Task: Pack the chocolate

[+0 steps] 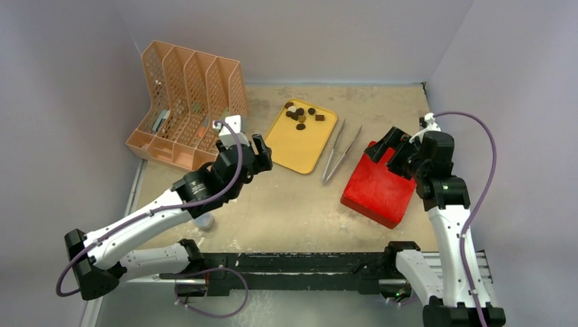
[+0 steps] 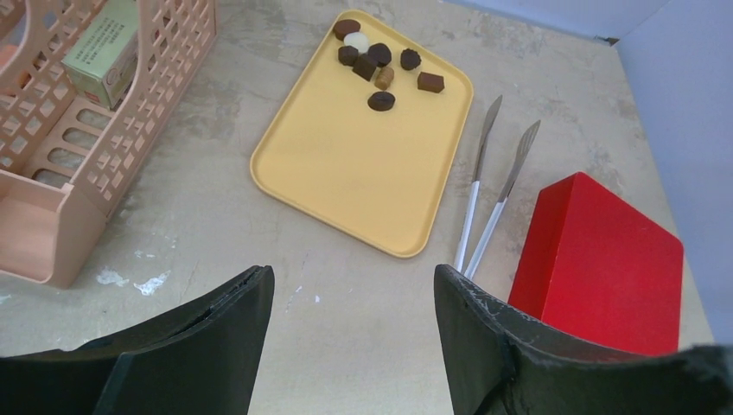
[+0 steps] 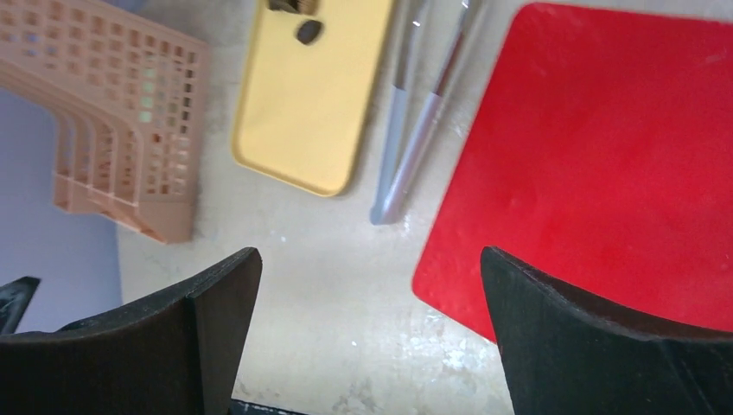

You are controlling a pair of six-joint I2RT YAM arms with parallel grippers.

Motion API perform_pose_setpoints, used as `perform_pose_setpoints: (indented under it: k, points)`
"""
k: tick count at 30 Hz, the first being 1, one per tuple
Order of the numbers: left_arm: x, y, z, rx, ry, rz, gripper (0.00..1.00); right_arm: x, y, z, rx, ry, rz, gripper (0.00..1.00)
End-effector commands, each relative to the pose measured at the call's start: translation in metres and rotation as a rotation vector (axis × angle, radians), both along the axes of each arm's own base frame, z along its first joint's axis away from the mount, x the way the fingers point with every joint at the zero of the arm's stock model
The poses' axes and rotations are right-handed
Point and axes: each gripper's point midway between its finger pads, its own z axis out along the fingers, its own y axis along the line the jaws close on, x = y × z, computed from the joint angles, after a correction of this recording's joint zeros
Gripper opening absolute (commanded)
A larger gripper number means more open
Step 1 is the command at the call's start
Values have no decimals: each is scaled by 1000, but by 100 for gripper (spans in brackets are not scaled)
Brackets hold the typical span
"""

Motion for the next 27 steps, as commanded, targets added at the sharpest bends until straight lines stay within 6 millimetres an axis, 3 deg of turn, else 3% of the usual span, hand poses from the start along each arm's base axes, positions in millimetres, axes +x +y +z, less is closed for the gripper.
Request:
perform_pose_setpoints:
  k: [1, 9, 27]
  points:
    - [-2, 15, 28, -99, -76, 47, 66, -2, 12, 49, 13, -147, 88, 99]
    - [-10, 26, 35, -174, -108, 64, 66, -14, 27, 69, 49, -243, 172, 99]
    - [-13, 37, 44, -197, -156, 82, 65, -18, 36, 66, 96, -264, 210, 99]
